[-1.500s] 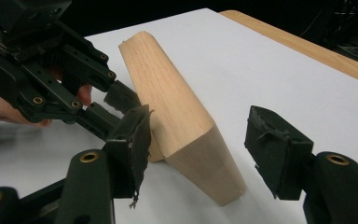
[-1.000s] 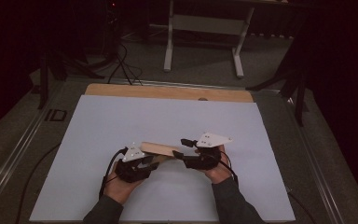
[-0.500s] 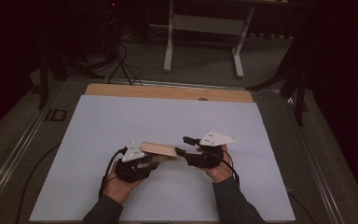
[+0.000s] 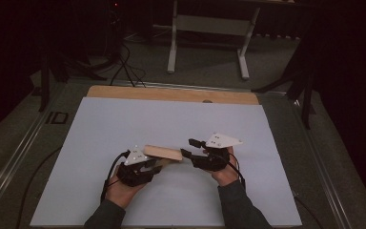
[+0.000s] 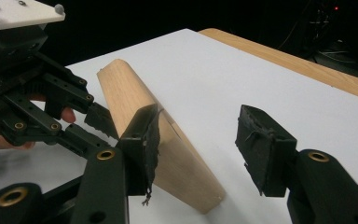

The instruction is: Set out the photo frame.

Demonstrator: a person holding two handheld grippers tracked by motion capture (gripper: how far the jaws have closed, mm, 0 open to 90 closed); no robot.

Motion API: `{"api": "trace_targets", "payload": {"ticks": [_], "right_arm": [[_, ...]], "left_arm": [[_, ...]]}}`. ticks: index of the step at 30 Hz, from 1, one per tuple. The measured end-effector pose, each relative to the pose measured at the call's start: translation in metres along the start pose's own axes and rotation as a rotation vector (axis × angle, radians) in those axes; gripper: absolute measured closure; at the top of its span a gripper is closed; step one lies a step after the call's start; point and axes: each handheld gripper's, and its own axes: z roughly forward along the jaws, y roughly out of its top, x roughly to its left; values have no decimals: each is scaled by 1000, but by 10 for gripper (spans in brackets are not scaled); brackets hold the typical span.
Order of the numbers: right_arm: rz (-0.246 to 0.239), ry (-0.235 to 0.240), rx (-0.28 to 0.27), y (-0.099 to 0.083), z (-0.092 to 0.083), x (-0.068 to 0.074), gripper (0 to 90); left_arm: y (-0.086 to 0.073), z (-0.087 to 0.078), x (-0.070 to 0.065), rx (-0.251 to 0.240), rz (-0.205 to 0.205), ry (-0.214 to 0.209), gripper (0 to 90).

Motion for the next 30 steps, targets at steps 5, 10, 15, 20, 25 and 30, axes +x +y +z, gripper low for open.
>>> {"api": "trace_targets", "payload": {"ticks": [5,10,15,20,25,30], "right_arm": [[5,-21,-6,0,-1,-2,491],[18,-49,-8,-2,-2,-5,499],[28,-68,2,-5,-1,-7,524],[34,-90,11,-8,2,-8,554],[24,-107,7,-9,3,-7,644],[15,-119,13,-11,6,-6,722]], "left_arm": [[0,-1,1,-6,-9,2,643],[0,-1,1,-8,-13,8,648],[0,-2,2,-9,-15,11,657],[0,-2,2,-10,-13,10,662],[0,-3,3,-17,-15,9,669],[0,-3,3,-17,-22,6,683]]}}
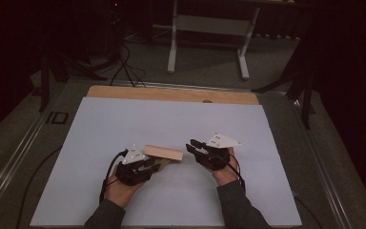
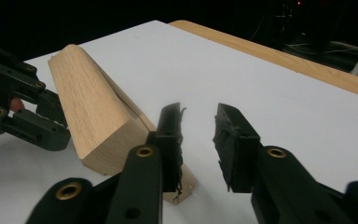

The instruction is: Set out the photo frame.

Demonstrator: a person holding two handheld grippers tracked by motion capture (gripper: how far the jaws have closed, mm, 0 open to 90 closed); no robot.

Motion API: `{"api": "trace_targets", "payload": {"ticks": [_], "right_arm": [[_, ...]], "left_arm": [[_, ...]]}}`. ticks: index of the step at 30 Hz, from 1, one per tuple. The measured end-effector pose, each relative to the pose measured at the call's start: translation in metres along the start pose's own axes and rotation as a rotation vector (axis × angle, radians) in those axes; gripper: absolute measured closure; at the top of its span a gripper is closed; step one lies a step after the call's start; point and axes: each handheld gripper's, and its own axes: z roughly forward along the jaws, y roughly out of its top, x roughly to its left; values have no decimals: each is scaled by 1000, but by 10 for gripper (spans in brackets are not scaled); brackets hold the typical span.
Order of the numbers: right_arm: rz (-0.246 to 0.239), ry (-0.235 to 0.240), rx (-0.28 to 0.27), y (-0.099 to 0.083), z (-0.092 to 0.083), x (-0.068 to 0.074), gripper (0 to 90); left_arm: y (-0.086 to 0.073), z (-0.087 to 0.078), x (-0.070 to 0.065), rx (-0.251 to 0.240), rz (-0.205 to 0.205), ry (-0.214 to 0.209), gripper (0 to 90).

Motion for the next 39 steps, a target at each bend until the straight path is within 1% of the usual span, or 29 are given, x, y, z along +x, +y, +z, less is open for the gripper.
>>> {"api": "trace_targets", "payload": {"ticks": [3,4,5,9,14,18,24,28,30,33,36,39], "right_arm": [[0,-5,7,-1,2,1,761],[0,-5,7,-1,2,1,761],[-1,-8,13,-2,3,0,799],[2,-10,23,-3,6,1,834],[3,1,42,-5,11,2,891],[6,13,55,-7,15,3,896],[26,28,56,-10,18,2,896],[44,37,58,-11,20,0,896],[49,42,59,-12,21,0,896],[56,51,63,-13,23,-1,896],[53,57,62,-14,24,0,896],[62,65,63,-13,25,1,896]], "left_arm": [[0,0,0,0,-3,0,691],[0,0,0,0,-3,0,691],[0,0,0,0,-4,2,691],[0,0,1,-4,-7,8,684],[0,0,2,-6,-11,30,696],[0,0,2,-14,-13,41,723],[0,1,1,-8,-7,66,772],[0,3,2,-1,-10,81,813],[0,4,2,13,-7,95,834],[-1,5,2,23,3,108,889],[-1,6,2,29,6,110,897],[0,7,2,30,6,118,897]]}}
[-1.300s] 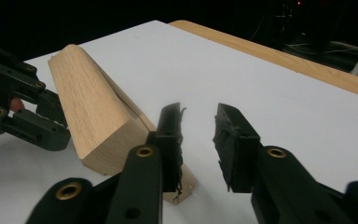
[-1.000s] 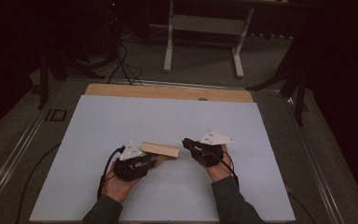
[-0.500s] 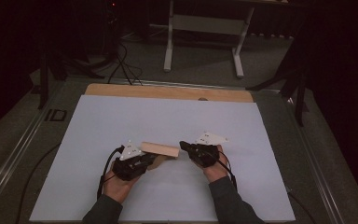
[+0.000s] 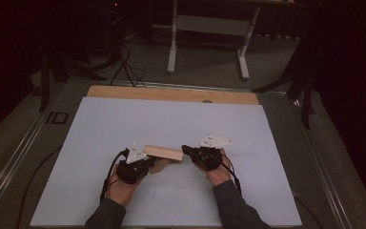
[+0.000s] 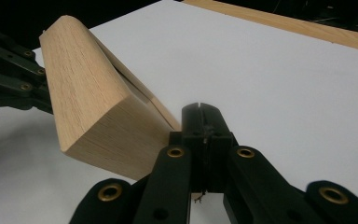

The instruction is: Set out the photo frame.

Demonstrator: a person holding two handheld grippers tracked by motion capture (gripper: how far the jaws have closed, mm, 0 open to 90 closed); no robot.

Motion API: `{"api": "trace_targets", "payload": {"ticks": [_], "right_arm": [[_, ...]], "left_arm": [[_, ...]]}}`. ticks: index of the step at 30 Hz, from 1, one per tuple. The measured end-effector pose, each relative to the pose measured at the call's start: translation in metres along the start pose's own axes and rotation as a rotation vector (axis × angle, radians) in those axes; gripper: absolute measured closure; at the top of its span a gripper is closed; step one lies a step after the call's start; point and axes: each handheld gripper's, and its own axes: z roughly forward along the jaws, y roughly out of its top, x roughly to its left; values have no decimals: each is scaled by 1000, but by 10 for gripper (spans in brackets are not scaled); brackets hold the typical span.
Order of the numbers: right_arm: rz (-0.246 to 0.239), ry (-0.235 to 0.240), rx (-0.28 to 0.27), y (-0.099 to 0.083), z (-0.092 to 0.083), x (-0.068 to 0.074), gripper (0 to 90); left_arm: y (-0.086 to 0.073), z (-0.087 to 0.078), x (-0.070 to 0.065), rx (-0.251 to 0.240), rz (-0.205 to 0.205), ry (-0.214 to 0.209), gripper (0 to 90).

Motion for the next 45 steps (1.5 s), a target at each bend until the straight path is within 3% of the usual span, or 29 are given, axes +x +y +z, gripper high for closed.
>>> {"api": "trace_targets", "payload": {"ticks": [24,45], "right_arm": [[-18,38,5,-1,1,3,897],[-34,44,13,-1,1,7,896]], "left_arm": [[8,8,5,8,-11,14,898],[11,0,4,-23,-24,-18,898]]}}
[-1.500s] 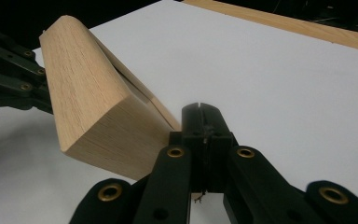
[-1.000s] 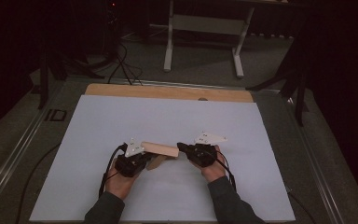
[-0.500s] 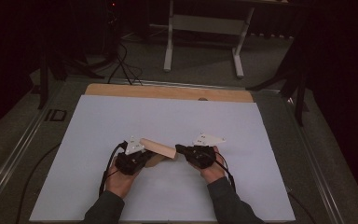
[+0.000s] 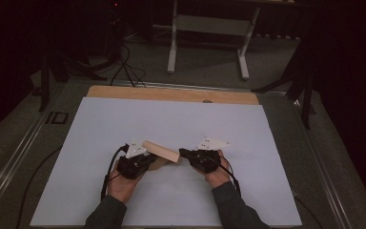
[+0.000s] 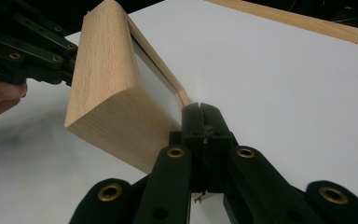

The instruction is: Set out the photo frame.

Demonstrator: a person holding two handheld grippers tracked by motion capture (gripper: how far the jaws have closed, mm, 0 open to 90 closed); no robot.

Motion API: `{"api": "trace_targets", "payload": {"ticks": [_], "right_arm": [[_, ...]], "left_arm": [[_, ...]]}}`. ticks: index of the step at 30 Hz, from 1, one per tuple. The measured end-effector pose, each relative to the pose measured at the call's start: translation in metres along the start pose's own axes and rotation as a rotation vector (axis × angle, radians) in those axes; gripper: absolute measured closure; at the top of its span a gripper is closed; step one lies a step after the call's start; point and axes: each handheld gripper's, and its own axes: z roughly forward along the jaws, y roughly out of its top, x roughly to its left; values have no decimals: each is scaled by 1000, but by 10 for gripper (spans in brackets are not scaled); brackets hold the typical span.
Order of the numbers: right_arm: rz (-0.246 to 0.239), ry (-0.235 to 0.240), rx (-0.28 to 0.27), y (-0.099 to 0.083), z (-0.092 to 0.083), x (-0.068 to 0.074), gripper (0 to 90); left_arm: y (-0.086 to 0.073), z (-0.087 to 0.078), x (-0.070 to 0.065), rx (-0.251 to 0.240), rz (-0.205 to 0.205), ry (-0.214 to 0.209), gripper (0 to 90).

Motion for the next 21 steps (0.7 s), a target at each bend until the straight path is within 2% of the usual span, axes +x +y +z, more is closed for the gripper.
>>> {"api": "trace_targets", "payload": {"ticks": [21], "right_arm": [[-30,15,10,1,0,6,896]], "left_arm": [[5,-6,-8,-23,21,-37,897]]}}
